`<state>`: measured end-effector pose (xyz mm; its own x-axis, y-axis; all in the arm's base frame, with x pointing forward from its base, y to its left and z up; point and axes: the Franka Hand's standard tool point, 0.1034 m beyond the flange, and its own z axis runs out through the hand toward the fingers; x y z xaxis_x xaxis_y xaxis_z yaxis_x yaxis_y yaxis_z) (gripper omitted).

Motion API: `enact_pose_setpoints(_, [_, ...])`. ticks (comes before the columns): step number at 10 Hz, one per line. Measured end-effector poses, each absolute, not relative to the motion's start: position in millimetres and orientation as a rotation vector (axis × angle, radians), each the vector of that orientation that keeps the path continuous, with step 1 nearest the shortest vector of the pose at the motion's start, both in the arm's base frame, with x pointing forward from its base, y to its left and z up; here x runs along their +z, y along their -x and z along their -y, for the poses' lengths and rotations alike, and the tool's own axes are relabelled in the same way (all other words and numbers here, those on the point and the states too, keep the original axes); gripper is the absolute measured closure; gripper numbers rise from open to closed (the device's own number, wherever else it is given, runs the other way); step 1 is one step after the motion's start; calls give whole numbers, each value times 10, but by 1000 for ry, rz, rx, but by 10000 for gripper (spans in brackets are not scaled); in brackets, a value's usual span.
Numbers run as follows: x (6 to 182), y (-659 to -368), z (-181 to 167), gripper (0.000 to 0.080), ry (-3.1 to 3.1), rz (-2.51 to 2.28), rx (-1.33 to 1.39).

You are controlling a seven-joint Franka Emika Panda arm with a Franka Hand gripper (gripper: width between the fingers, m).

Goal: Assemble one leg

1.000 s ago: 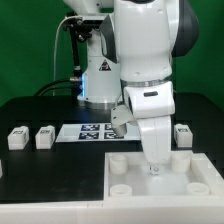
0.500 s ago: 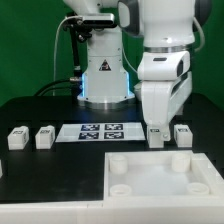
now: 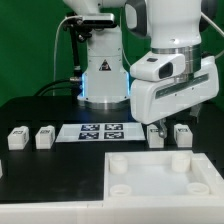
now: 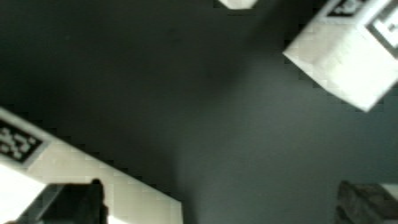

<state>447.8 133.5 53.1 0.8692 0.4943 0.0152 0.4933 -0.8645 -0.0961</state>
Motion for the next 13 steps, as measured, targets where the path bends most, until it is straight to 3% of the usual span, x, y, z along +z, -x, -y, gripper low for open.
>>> enact_pose_setpoints(3, [528, -4298, -1575, 151, 3028, 283, 39])
enact_pose_setpoints(4, [424, -4320, -1430, 151, 2999, 224, -35])
enact_pose_setpoints(5, [374, -4223, -1390, 151, 3004, 198, 78])
enact_pose_setpoints(7, [402, -4276, -1429, 151, 2999, 214, 56])
enact_pose_setpoints(8, [389, -4160, -1440, 151, 3001, 182, 228])
enact_pose_setpoints(12, [518, -4141, -1694, 151, 2865, 93, 1006])
enact_pose_setpoints(13, [484, -4180, -1711, 151, 2822, 121, 1072])
